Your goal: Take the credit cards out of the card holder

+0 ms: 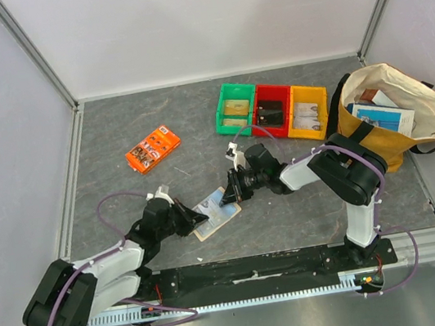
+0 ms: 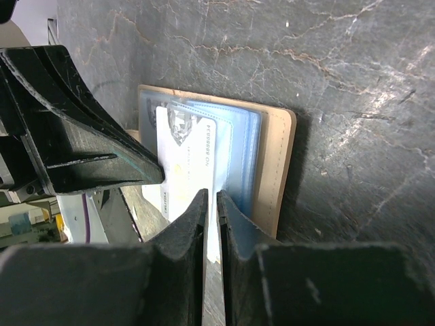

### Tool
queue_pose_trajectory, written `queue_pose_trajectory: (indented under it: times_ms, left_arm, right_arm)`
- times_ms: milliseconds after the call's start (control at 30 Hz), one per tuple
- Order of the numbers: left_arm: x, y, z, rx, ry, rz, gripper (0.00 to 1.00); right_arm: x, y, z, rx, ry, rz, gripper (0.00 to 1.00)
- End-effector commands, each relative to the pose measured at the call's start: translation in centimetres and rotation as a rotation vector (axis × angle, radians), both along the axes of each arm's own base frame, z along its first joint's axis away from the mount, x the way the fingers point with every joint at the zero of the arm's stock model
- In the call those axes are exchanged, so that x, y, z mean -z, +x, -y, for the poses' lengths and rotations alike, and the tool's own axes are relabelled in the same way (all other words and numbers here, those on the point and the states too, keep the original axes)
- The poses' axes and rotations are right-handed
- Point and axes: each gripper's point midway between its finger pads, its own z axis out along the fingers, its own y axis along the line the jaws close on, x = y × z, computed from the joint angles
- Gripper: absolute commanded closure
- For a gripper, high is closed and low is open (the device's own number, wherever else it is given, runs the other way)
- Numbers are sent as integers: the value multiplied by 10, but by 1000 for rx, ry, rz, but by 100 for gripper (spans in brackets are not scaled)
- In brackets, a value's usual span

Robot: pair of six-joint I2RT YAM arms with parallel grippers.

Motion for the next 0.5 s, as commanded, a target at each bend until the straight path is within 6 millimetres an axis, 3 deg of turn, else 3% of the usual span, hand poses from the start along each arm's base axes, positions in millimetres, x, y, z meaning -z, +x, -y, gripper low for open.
queue_pose_trajectory:
  times_ms: [0, 133, 467]
  left_arm:
    - [13, -9, -11, -17, 43, -36, 98]
    - [12, -9, -12, -21, 45, -29, 97]
    - [3, 0, -2, 0, 27, -3, 97]
  right_arm:
    - [55, -8, 38, 60, -226, -61, 83]
    - [48, -8, 34, 50, -197, -44, 83]
    - [-35, -8, -2, -45, 105, 67, 82]
